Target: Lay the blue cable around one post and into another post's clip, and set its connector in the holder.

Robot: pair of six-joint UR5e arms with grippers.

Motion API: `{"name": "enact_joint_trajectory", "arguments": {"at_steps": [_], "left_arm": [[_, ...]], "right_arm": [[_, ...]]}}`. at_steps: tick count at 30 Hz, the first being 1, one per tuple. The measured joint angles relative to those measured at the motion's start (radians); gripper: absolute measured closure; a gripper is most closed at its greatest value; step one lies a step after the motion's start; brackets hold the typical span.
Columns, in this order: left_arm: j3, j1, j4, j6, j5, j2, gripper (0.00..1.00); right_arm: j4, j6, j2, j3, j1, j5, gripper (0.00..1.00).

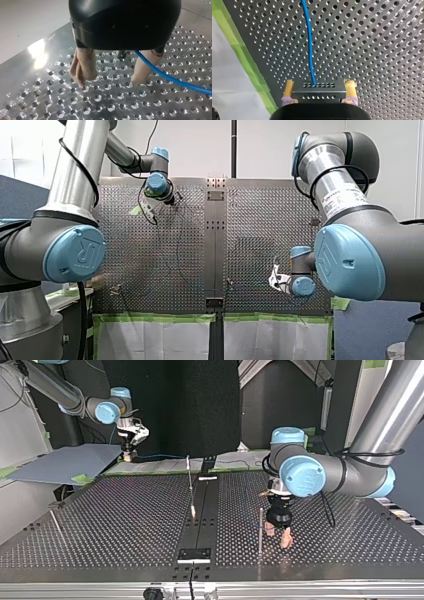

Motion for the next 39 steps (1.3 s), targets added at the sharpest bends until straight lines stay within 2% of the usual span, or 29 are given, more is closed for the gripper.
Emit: {"name": "enact_joint_trajectory", "arguments": {"at_steps": [6,10,17,20,25,33,39], "left_arm": [[-0.011,-0.003,-0.003,0.001,-0.022,-0.001,0.00],[-0.023,-0.004,0.000,0.003,-0.025,0.000,0.00],[-0.028,-0.002,0.001,0.001,-0.024,-0.001,0.00],[-0.028,-0.001,0.001,0.000,-0.025,-0.001,0.00],[-0.028,0.000,0.000,0.000,-0.026,0.000,0.00],[-0.055,0.002,0.007,0.013,-0.026,0.000,0.00],[-0.061,0.002,0.013,0.020,-0.026,0.000,0.00]], "right_arm": [[0.029,-0.001,-0.002,-0.008,-0.011,0.009,0.81],[0.052,-0.002,-0.015,-0.021,-0.018,0.029,0.81],[0.110,0.003,-0.082,-0.023,-0.030,0.042,0.81],[0.131,0.005,-0.115,-0.022,-0.029,0.043,0.81],[0.127,0.012,-0.162,-0.022,-0.025,0.041,0.81],[0.088,0.027,-0.244,-0.032,-0.025,0.027,0.81],[0.084,0.025,-0.273,-0.047,-0.026,0.028,0.81]]}}
